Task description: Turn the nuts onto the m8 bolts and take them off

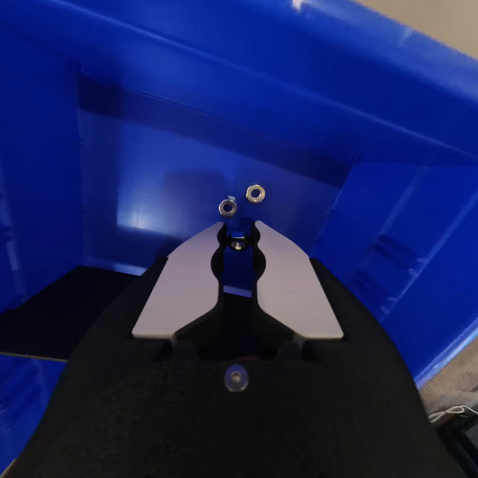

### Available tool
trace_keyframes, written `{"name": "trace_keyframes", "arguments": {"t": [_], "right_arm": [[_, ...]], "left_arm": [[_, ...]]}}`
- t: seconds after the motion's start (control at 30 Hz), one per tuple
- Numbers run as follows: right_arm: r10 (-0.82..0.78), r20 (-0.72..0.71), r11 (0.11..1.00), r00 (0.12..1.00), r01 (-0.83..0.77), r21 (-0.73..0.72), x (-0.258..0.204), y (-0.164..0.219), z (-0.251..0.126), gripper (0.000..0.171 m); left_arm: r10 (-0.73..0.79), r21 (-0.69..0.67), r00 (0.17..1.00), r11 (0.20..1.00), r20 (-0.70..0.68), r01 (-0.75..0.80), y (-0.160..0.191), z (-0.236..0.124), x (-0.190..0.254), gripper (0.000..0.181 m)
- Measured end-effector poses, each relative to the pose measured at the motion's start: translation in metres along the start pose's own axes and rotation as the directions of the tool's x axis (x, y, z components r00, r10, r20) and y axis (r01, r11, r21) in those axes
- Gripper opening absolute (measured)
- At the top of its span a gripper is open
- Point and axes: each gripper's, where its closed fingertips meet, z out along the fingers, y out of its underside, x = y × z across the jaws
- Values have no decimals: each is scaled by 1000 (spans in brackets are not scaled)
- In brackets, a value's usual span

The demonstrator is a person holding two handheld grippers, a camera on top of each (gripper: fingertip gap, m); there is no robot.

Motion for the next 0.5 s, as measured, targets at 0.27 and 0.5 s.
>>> {"name": "trace_keyframes", "arguments": {"t": [0.27, 0.5], "right_arm": [[22, -58, 981, 998, -11, 192, 3, -18, -29, 46], [-262, -197, 470, 945, 303, 829, -162, -8, -192, 52]], "left_arm": [[-7, 0, 1000, 1000, 6, 7, 0, -1, -4, 15], [-17, 0, 998, 1000, 52, 17, -2, 0, -31, 15]]}}
